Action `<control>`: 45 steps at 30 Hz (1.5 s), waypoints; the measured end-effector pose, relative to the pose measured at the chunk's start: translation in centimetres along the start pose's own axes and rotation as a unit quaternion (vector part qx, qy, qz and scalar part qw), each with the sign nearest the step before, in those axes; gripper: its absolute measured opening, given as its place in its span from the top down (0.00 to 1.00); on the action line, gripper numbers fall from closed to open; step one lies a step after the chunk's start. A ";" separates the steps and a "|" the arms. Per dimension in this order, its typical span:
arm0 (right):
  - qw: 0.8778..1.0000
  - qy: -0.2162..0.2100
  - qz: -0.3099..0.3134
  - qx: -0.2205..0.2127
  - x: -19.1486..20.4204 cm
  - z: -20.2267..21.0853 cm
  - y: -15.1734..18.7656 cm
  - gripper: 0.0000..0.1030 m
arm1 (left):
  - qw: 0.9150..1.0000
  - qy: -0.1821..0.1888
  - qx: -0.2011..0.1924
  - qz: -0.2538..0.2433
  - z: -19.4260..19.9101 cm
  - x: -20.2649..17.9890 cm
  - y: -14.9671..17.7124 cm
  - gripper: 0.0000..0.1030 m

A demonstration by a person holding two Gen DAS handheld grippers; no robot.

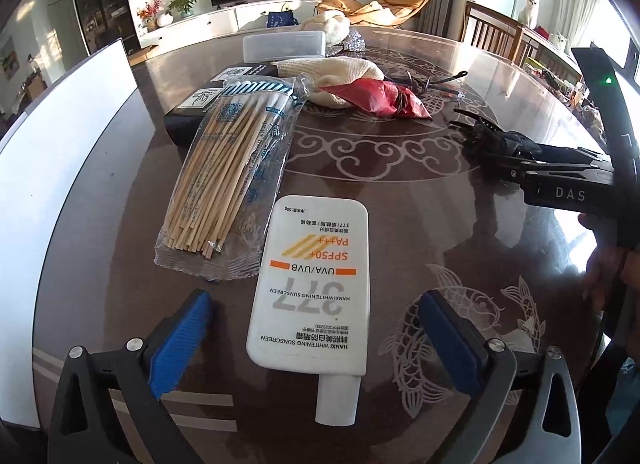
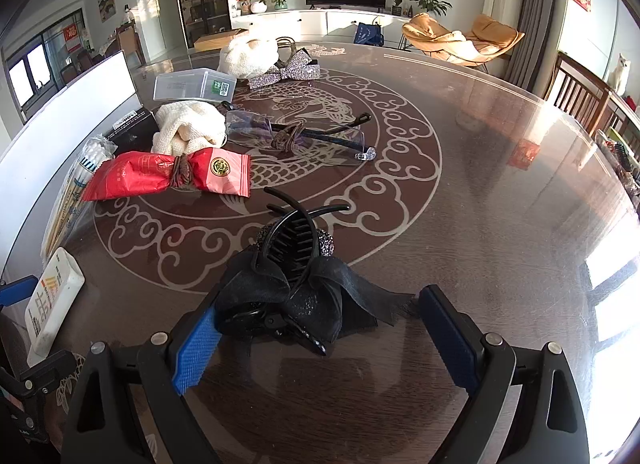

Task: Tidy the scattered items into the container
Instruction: 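Close the right gripper on the black hair clip while the left gripper closes on the sunscreen tube, then carry the hair clip in the right gripper while the left gripper carries the tube to the white box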

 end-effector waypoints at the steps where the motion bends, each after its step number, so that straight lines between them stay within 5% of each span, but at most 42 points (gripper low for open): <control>1: 1.000 0.000 0.000 0.000 0.0 0.0 0.0 0.09 | 1.000 0.000 0.001 0.001 0.0 0.0 0.0 0.00; 25: 1.000 -0.002 0.003 0.005 0.7 1.4 1.4 0.09 | 1.000 -0.006 -0.019 0.006 -0.1 0.2 -0.1 0.00; 36: 0.997 -0.044 0.055 -0.011 2.5 -0.2 -1.1 0.11 | 1.000 0.000 -0.005 0.008 0.0 0.5 -0.1 0.00; 37: 0.997 -0.047 0.057 -0.014 2.4 -0.1 -1.0 0.17 | 1.000 0.002 -0.009 0.010 0.1 0.6 -0.2 0.03; 38: 0.997 -0.048 0.056 -0.021 2.2 0.2 -1.0 0.40 | 1.000 -0.003 -0.017 0.009 0.4 0.8 -0.3 0.24; 39: 0.997 -0.047 0.054 -0.029 2.0 0.6 -0.8 0.57 | 1.000 -0.006 -0.023 0.007 0.7 0.9 -0.5 0.34; 40: 0.997 -0.050 0.050 -0.030 1.7 0.9 -0.6 0.59 | 1.000 -0.004 -0.026 0.008 0.9 1.0 -0.6 0.47; 45: 0.997 -0.063 0.028 -0.030 1.1 2.6 1.4 0.59 | 0.999 -0.002 -0.033 0.023 2.0 1.3 0.1 0.50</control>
Point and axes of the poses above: each gripper's, at about its wrist camera, not at the fingertips, and z roughly against the way its jaws point, x to its left, y to its underside, the point moved 8 cm from there along -z, roughly the way its jaws point, and after that the axes turned 15 degrees about y, right-handed, at the moved point
